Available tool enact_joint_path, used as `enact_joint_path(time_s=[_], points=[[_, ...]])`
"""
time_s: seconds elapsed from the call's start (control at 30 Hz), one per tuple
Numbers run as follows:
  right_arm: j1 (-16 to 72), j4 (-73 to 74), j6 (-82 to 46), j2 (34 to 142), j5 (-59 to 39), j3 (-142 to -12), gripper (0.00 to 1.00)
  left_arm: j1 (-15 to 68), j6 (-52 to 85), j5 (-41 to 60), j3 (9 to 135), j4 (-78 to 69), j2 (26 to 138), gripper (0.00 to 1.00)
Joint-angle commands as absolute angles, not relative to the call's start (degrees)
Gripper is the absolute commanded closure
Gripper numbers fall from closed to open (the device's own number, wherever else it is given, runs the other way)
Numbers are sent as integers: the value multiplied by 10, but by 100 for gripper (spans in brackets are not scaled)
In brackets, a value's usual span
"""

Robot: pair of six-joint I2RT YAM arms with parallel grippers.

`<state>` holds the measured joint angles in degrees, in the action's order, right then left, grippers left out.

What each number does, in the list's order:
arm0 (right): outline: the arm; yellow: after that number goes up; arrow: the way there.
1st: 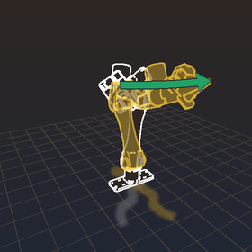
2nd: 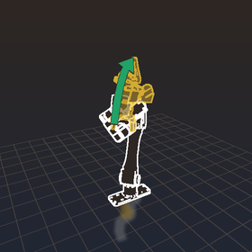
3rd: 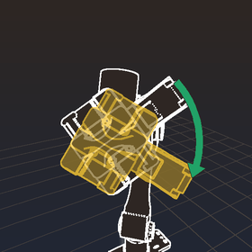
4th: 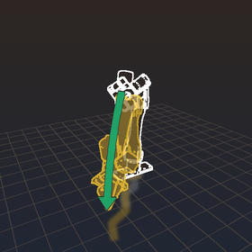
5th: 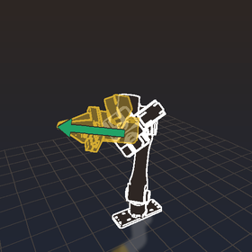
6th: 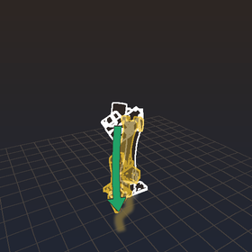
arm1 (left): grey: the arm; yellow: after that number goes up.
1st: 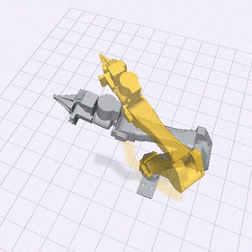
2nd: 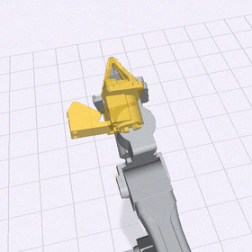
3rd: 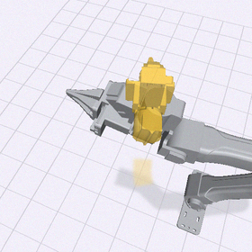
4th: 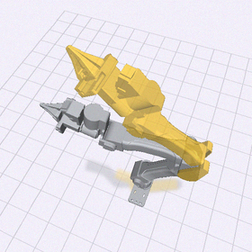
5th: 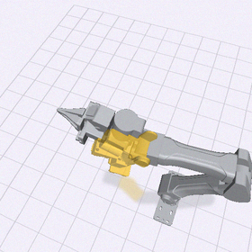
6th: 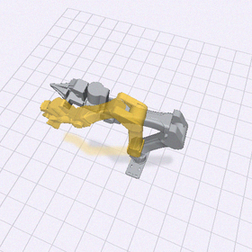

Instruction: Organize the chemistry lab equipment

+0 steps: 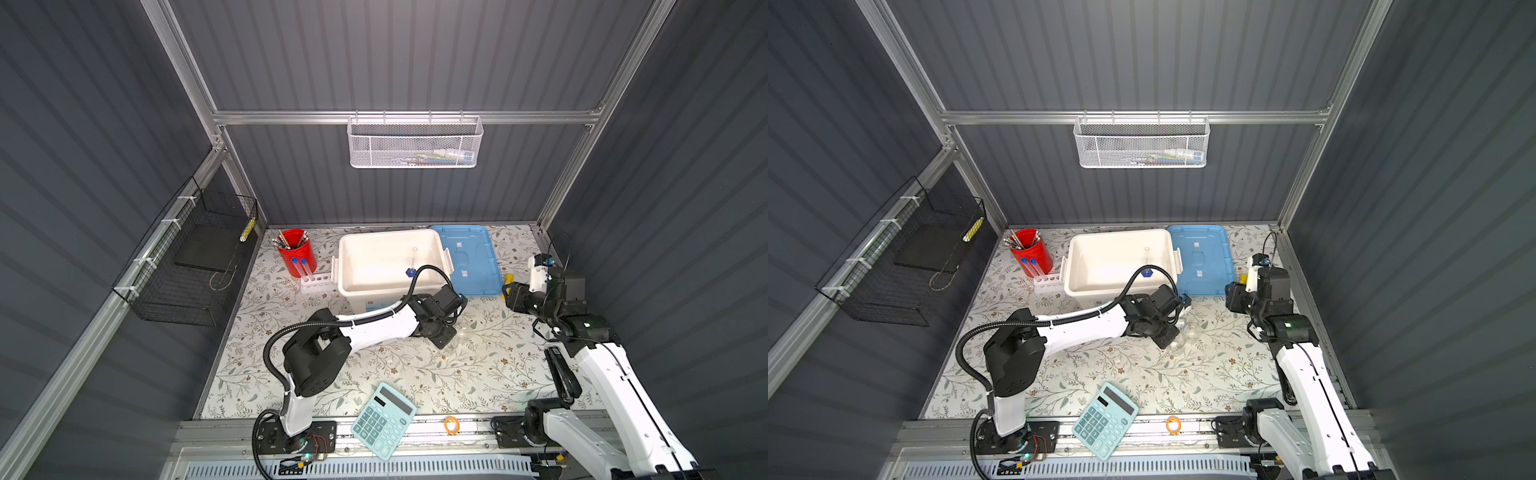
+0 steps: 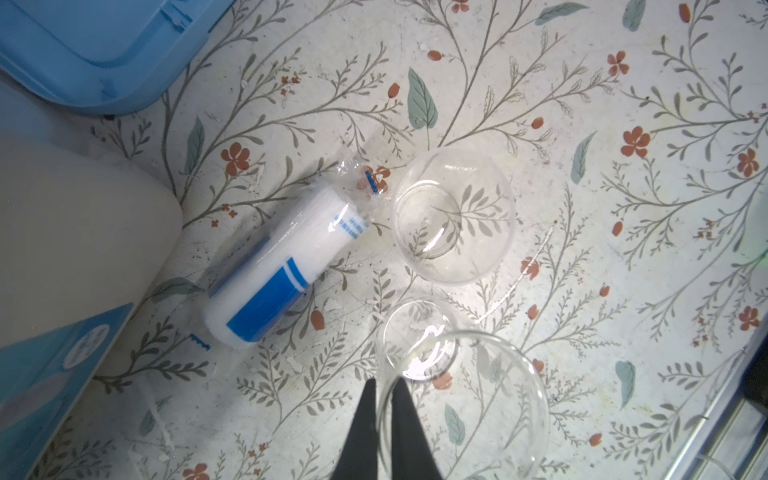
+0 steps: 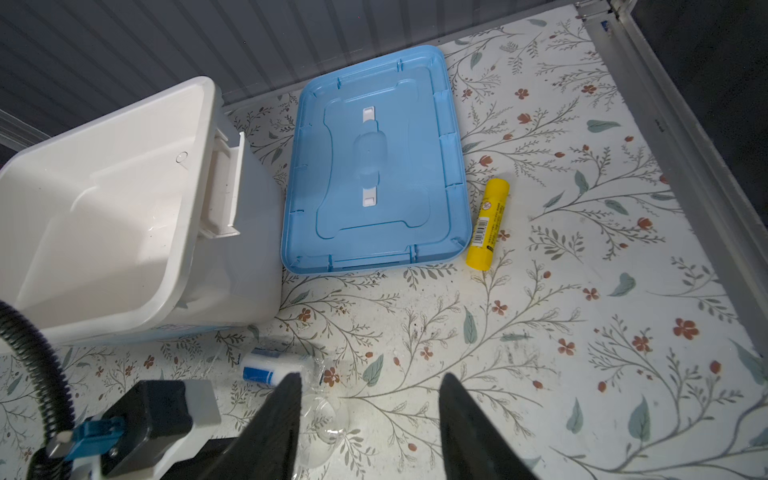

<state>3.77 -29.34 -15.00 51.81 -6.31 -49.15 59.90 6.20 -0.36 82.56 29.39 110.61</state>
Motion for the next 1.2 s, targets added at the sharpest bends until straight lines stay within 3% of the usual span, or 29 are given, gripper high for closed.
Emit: enact_joint_path(time_s=[0.0,0.3,0.7,1.17], points=[[35,-284,-149,518,-69,-486,46,595,51,-2,839,316,1122,91],[34,-283,-149,515,-69,-484,46,594,42,-6,851,329,1134,84],[33,-282,-149,516,-69,-483,46,595,37,-16,858,341,1126,95],[32,-283,-152,513,-72,-484,46,594,-6,-34,919,467,1060,98]])
